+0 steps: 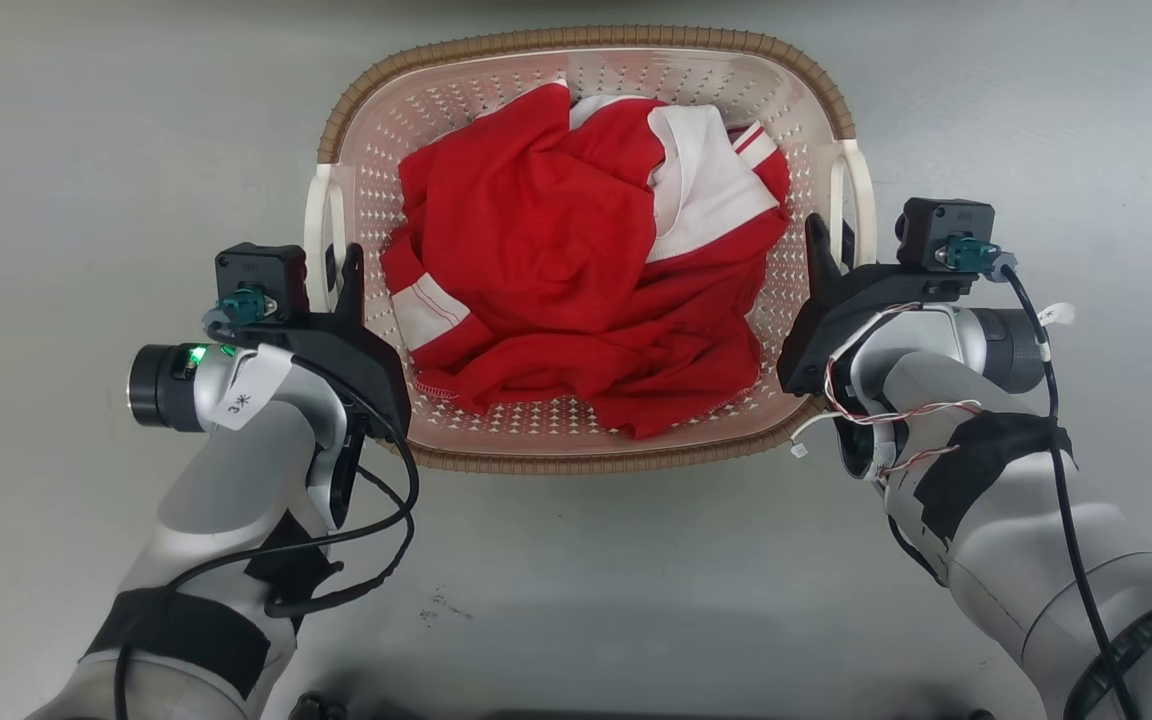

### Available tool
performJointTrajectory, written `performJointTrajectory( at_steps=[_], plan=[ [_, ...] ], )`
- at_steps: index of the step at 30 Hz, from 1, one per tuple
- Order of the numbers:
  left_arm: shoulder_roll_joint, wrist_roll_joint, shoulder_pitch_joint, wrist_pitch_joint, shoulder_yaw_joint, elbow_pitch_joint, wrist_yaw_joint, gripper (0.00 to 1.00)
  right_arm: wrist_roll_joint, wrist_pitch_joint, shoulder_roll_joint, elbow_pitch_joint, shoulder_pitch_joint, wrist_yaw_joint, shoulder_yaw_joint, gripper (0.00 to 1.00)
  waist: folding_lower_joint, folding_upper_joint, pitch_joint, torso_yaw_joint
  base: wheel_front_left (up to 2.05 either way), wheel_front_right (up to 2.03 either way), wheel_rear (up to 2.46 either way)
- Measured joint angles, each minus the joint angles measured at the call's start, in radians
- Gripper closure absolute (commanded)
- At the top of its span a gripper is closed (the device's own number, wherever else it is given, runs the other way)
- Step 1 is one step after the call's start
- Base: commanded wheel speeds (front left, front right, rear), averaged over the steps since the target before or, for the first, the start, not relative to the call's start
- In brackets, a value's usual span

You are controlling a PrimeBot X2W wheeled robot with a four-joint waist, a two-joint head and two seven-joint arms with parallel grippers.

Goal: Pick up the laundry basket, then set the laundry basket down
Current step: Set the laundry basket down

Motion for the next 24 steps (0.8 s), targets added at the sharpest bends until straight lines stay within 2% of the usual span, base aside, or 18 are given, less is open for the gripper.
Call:
performJointTrajectory(
  at_steps=[7,8,9,11,13,14,15,17,18,24],
  plan=[
    [0.002,0.004,-0.005,-0.005,0.000,0.005,0.000,1.00,-0.009,0.000,0.000,-0.002,0.000,0.000,-0.012,1.00,0.0000,-0.0001,0.010,-0.001,0.00,0.00,0.00],
    [0.002,0.004,-0.006,-0.006,0.000,0.006,0.000,1.00,-0.009,0.000,0.000,-0.002,0.000,0.000,-0.013,0.91,0.0000,-0.0001,0.010,-0.001,0.00,0.00,0.00],
    [0.002,0.004,-0.006,-0.006,0.001,0.007,0.000,0.93,-0.009,0.000,0.000,-0.002,0.000,0.000,-0.015,0.82,0.0000,-0.0001,0.011,-0.001,0.00,0.00,0.00],
    [0.003,0.004,-0.008,-0.006,0.002,0.009,0.000,0.66,-0.011,0.000,0.000,-0.003,0.000,0.000,-0.018,0.69,0.0000,-0.0001,0.011,-0.001,0.00,0.00,0.00],
    [0.003,0.007,-0.011,-0.006,0.003,0.010,0.007,0.60,-0.016,-0.001,0.001,-0.003,0.000,0.000,-0.020,0.50,0.0000,-0.0001,0.011,-0.001,0.00,0.00,0.00],
    [0.003,0.007,-0.011,-0.006,0.004,0.012,0.007,0.55,-0.016,-0.001,0.001,-0.003,0.000,0.000,-0.022,0.26,0.0000,-0.0001,0.011,0.000,0.00,0.00,0.00],
    [0.003,0.007,-0.011,-0.007,0.004,0.012,0.007,0.41,-0.017,-0.001,0.001,-0.003,0.000,0.000,-0.023,0.02,0.0000,-0.0001,0.010,0.000,0.00,0.00,0.00],
    [0.003,0.007,-0.012,-0.007,0.006,0.014,0.007,0.08,-0.019,-0.001,0.001,-0.003,0.000,0.000,-0.026,0.00,0.0000,-0.0001,0.008,0.001,0.00,0.00,0.00],
    [0.003,0.007,-0.015,-0.007,0.007,0.014,0.007,0.01,-0.021,-0.001,0.002,-0.003,0.000,0.000,-0.027,0.00,0.0000,-0.0001,0.008,0.001,0.00,0.00,0.00],
    [0.004,0.007,-0.021,-0.007,0.018,0.015,0.007,0.00,-0.029,-0.001,0.003,-0.002,0.000,0.000,-0.036,0.00,0.0000,-0.0001,-0.003,0.003,0.00,0.00,0.00]
  ],
)
